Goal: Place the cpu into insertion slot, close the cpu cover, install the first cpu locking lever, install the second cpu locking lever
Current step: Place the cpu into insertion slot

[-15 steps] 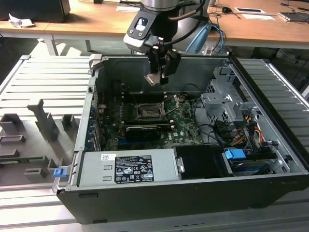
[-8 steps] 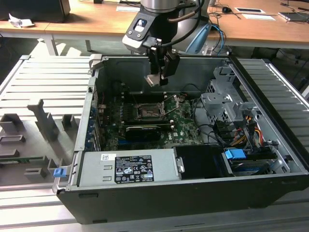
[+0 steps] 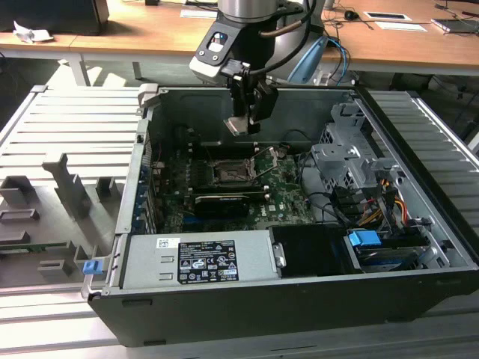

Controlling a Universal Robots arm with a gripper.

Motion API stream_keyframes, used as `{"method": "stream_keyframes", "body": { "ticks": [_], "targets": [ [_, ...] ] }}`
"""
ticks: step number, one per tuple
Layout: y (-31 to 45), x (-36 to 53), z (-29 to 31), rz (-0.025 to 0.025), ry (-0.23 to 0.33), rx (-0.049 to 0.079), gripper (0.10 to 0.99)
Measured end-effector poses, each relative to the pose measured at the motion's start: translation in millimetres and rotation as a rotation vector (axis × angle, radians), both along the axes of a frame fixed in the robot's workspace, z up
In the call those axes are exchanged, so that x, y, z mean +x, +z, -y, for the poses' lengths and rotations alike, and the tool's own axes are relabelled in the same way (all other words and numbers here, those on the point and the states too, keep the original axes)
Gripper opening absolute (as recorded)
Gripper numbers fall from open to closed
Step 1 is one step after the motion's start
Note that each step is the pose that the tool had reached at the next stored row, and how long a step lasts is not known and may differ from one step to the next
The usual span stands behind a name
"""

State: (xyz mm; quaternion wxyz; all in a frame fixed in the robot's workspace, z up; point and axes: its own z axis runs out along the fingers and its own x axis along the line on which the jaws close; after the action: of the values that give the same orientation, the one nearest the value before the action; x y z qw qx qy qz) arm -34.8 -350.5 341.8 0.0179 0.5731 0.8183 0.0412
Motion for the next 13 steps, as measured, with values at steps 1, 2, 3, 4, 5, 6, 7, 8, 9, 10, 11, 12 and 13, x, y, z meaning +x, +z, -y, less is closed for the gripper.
{"method": "stream_keyframes", "body": {
  "ticks": [1,2,3,4,5,6,7,8,9,10,11,12,13],
  "targets": [
    [-0.1,0.0,0.0,0.0000,-0.001,0.000,0.529],
    [-0.3,0.0,0.0,0.0000,-0.002,0.000,0.529],
    [-0.4,0.0,0.0,0.0000,-0.003,0.000,0.529],
    [-0.5,0.0,0.0,0.0000,-0.003,0.000,0.529],
    [-0.7,0.0,0.0,0.0000,-0.004,0.000,0.529],
    [-0.8,0.0,0.0,0.0000,-0.004,0.000,0.529],
    [-0.8,0.0,0.0,0.0000,-0.005,0.000,0.529],
    [-1.0,0.0,0.0,0.0000,-0.006,0.000,0.529],
    [-1.1,0.0,0.0,0.0000,-0.007,0.000,0.529],
    [-1.2,0.0,0.0,0.0000,-0.008,0.000,0.529],
    [-1.3,0.0,0.0,0.0000,-0.008,0.000,0.529],
    [-1.5,0.0,0.0,0.0000,-0.009,0.000,0.529],
    [-1.6,0.0,0.0,0.0000,-0.010,0.000,0.529]
  ]
}}
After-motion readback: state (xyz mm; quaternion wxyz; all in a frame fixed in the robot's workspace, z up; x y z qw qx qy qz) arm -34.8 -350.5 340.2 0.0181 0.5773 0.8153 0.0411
